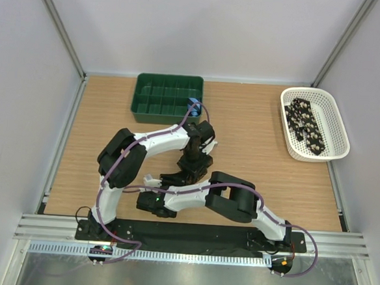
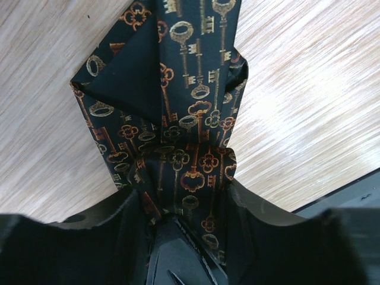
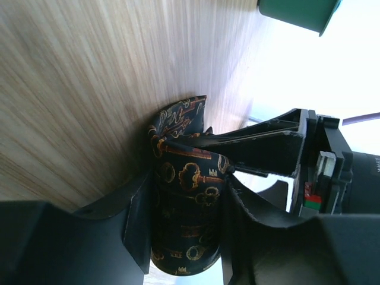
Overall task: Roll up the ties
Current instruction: Roll the tie
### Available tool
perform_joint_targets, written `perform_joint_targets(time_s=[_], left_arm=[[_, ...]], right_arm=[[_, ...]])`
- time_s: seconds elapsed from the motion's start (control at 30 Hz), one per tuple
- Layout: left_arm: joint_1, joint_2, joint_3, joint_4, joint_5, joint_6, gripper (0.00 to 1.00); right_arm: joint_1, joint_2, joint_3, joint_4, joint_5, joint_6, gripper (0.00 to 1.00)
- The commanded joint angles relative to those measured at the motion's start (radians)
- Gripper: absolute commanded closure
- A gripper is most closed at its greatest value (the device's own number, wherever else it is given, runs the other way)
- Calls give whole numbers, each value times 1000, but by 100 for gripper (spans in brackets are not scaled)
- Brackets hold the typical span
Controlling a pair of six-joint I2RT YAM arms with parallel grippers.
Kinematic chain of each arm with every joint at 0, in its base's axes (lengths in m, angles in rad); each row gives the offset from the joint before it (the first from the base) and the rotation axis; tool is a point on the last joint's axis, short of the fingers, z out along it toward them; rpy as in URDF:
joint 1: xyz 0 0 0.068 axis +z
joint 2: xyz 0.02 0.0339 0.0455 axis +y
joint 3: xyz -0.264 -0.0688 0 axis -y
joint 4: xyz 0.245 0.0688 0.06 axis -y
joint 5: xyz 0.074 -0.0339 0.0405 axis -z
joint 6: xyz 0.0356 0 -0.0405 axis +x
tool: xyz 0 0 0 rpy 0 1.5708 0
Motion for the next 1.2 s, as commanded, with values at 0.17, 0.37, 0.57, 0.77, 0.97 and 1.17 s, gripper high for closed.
perform_joint_targets(time_s=[0.17, 0.37, 0.57, 0.77, 0.97, 1.17], left_arm=[[13, -45, 11, -67, 31, 6, 47], [17, -16, 38, -96, 44, 22, 52], [17, -7, 37, -115, 53, 16, 64], [17, -13, 64, -167, 28, 8, 67], [16, -18, 72, -211, 25, 8, 67], [16, -13, 58, -214, 53, 12, 68]], right_arm=[[-20, -10, -9, -7, -129, 47, 76], [-17, 10, 14, -38, -103, 41, 71], [-18, 37, 31, -76, -74, 60, 47], [-17, 88, 60, -159, -57, 101, 42], [-18, 86, 55, -173, -46, 113, 37], [-21, 86, 58, -173, -38, 113, 66]])
